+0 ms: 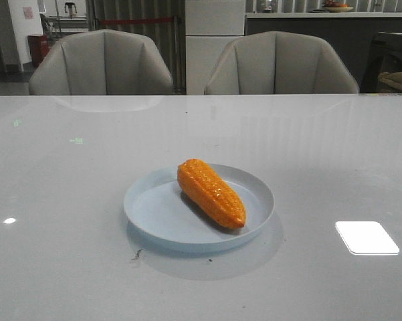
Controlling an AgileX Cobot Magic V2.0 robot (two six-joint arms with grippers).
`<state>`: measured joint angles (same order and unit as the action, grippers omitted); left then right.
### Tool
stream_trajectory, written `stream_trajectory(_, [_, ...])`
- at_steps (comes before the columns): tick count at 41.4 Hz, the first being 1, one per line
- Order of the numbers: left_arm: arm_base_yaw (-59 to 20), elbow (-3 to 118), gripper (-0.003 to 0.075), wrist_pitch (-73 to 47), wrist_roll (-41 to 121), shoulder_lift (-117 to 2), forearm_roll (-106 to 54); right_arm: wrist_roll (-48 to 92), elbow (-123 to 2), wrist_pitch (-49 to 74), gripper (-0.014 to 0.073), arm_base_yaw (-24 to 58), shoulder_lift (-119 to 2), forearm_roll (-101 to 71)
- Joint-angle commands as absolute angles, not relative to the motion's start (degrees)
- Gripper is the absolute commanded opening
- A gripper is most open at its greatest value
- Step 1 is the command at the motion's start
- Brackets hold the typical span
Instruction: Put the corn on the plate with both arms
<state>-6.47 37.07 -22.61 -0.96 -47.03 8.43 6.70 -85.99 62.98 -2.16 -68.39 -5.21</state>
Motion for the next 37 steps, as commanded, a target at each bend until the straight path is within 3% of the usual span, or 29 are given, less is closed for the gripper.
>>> stream_trajectory(1, [-6.41, 38.73, 0.0126, -17.99, -1.56, -46.91, 8.44, 7.67, -76.15, 52.28, 0.0508, -3.06, -60.37, -4.8])
stream_trajectory(15, [-6.41, 38.73, 0.0126, -17.99, -1.56, -46.91, 8.44, 7.67, -42.82, 40.43, 0.0508, -3.06, -39.33, -4.8])
stream_trajectory(37, [-6.41, 38.73, 0.0126, -18.0, -1.56, -46.91, 8.32, 7.67, -39.38, 39.27, 0.0508, -3.06, -34.2, -4.86])
